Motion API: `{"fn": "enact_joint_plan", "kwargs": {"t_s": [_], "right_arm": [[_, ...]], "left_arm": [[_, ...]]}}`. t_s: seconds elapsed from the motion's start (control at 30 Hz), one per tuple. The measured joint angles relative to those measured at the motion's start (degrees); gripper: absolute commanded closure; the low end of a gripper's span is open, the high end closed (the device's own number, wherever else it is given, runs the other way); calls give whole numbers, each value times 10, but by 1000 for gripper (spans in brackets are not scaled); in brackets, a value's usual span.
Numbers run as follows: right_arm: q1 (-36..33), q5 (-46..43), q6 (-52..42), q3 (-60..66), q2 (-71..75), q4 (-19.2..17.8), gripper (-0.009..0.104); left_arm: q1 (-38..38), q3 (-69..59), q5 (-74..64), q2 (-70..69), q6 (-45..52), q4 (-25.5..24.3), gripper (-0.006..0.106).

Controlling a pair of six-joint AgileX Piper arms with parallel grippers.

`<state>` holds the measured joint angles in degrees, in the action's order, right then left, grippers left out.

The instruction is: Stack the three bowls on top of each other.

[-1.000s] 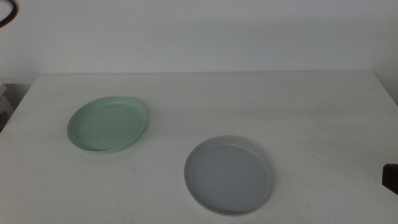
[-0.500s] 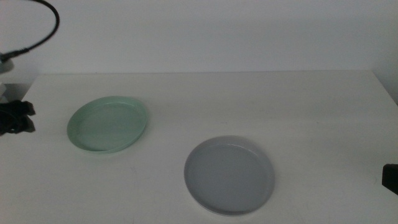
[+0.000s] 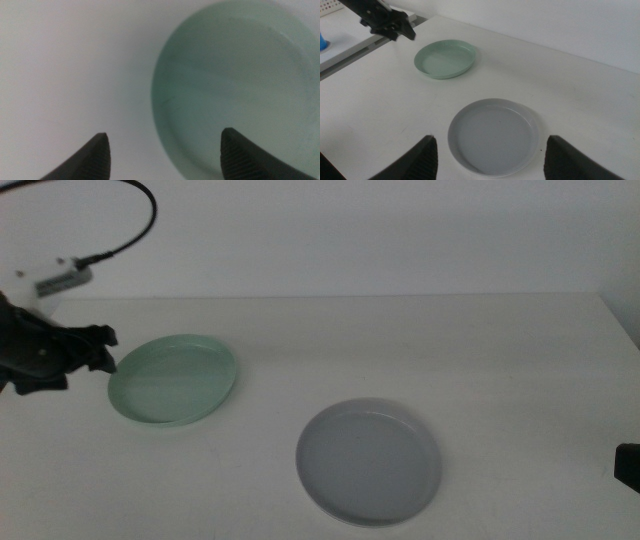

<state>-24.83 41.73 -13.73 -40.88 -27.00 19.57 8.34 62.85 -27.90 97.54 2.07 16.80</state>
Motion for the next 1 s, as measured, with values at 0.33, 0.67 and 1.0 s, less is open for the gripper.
{"fn": "enact_joint_plan", "kwargs": {"t_s": [0.33,0.67,1.0], "right_arm": [[0,0,0,0,0,0,41],[0,0,0,0,0,0,41],[0,0,0,0,0,0,41]], "left_arm": [[-8,10,29,92,-4,5,36],[-8,11,69,125,-4,28,100],[-9,2,63,88,-6,37,100]]}}
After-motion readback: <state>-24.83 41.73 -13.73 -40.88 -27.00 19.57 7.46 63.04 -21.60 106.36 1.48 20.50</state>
